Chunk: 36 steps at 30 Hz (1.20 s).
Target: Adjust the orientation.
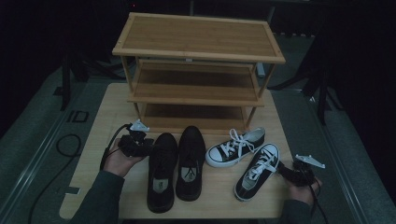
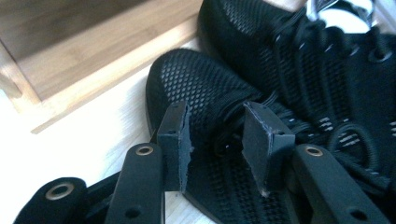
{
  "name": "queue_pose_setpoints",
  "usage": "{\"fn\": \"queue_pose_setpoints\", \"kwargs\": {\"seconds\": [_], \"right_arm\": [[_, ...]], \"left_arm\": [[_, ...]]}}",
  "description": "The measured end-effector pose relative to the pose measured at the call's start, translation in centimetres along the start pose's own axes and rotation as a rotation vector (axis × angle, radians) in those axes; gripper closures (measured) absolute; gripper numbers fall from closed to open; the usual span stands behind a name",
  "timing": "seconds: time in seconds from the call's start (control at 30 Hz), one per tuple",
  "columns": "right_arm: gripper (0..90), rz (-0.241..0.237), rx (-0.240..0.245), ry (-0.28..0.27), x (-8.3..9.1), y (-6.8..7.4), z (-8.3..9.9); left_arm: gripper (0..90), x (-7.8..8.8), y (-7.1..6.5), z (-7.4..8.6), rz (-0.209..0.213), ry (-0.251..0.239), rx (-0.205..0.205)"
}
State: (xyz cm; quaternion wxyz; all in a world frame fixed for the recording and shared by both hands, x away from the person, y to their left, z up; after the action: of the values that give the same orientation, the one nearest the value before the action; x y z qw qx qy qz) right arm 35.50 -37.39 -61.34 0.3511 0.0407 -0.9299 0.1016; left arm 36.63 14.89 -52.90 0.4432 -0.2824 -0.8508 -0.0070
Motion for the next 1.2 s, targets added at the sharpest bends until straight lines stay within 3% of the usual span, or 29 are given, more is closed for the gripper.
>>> {"fn": "queue_pose_setpoints", "kwargs": {"seconds": [0.13, 0.17, 0.2, 0.27, 0.47, 0.63, 0.97, 1.2], "right_arm": [[31.5, 0.0, 0.0, 0.0, 0.0, 0.0, 0.0], [31.5, 0.0, 0.0, 0.0, 0.0, 0.0, 0.0], [31.5, 0.0, 0.0, 0.0, 0.0, 0.0, 0.0], [31.5, 0.0, -0.001, 0.0, 0.0, 0.0, 0.0], [31.5, 0.0, -0.001, 0.0, 0.0, 0.0, 0.0], [31.5, 0.0, 0.0, 0.0, 0.0, 0.0, 0.0], [31.5, -0.001, -0.001, 0.0, 0.0, 0.0, 0.0], [31.6, -0.001, -0.001, 0.0, 0.0, 0.0, 0.0]], "left_arm": [[71.2, -0.9, 0.2, 0.4, 0.006, 0.036, 0.007], [84.0, -1.0, 0.2, 0.5, 0.008, 0.042, 0.004], [84.0, -1.1, 0.0, 0.4, 0.025, 0.038, 0.008], [88.0, -1.1, -0.1, 0.3, 0.012, 0.039, -0.007], [89.1, -1.1, -0.4, -0.4, -0.019, 0.036, -0.035], [89.1, -1.0, 0.2, -1.3, -0.018, 0.008, -0.011], [89.1, -1.4, 0.7, -3.8, -0.018, -0.009, -0.01], [89.0, -2.5, 1.7, -5.0, -0.058, -0.013, 0.001]]}}
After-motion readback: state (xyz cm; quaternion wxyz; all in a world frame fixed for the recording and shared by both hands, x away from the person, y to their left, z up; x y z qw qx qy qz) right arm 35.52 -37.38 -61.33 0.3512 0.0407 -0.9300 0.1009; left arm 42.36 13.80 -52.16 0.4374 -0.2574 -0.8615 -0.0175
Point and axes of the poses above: each handheld gripper's, and its own axes: x roughly backward along the jaws, z roughly out of its underside, y roughly to its left, the point moved 7 cm from there along -x, roughly forward along the jaws, and after that the axes turned 13 degrees about x, right-handed, at the moved point
